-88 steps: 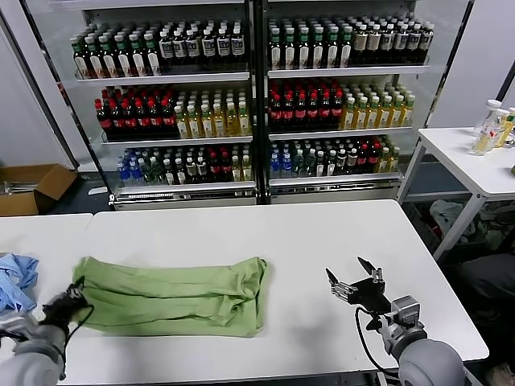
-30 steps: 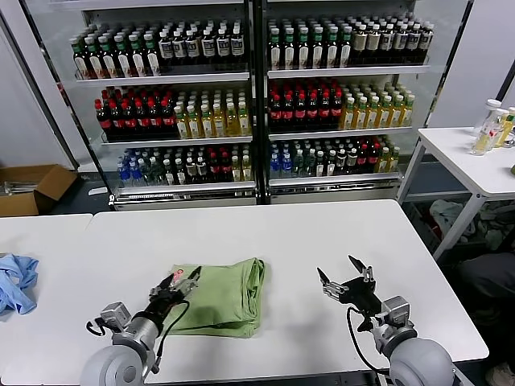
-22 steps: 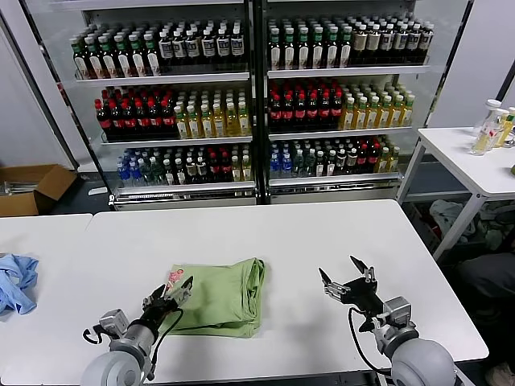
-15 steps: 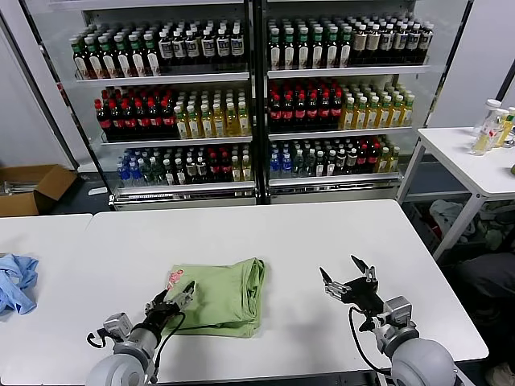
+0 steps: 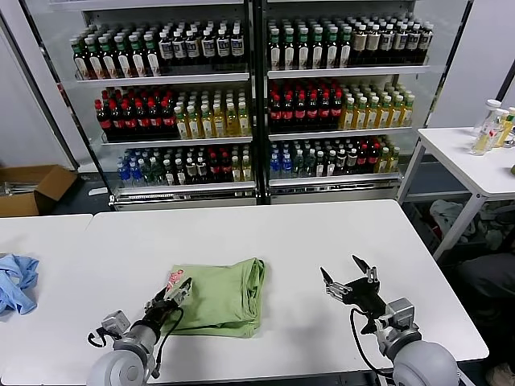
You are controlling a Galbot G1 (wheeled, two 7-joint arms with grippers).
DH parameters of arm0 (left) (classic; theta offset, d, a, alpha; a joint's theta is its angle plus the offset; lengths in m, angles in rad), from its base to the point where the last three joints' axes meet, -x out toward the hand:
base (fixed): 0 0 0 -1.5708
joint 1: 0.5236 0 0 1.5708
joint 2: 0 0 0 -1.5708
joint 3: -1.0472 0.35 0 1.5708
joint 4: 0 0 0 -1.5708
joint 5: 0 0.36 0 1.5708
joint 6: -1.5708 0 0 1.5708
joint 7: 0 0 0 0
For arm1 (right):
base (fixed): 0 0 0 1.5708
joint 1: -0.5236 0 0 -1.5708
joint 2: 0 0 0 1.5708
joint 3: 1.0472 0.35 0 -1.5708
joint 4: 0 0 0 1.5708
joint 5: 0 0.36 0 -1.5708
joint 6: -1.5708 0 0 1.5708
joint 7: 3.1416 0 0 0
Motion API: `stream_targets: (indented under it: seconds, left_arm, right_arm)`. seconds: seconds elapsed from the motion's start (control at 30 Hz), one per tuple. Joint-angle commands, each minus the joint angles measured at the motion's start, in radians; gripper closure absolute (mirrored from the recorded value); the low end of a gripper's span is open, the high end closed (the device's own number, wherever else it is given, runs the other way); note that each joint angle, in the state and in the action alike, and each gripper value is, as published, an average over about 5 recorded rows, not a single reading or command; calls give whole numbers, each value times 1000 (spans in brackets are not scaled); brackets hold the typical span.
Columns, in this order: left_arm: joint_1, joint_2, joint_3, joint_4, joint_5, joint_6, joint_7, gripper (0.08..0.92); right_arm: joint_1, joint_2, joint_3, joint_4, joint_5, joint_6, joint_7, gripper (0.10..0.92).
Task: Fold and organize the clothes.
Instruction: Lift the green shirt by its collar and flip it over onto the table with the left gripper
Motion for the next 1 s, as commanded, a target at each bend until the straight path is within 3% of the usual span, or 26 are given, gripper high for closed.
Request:
stream_targets:
  seconds: [0.03, 0.47, 0.67, 0.83, 1.0]
  left_arm:
    - [11, -27, -10, -5, -161, 46, 6, 327]
    - [-13, -70, -125, -6, -444, 85, 10, 699]
    - [1, -68, -184, -65, -533, 90, 21, 856]
    - [18, -4, -314, -137, -566, 91, 26, 888]
    - [45, 155, -499, -138, -598, 93, 37, 889]
  right_arm:
    - [-5, -1, 4, 6, 0, -1, 1, 203]
    - [-11, 4, 13, 10, 1, 0, 3, 202]
    - [-8, 0, 20, 13, 5, -1, 5, 203]
    - [-4, 3, 17, 14, 6, -1, 5, 202]
    - [11, 15, 9, 13, 8, 0, 5, 203]
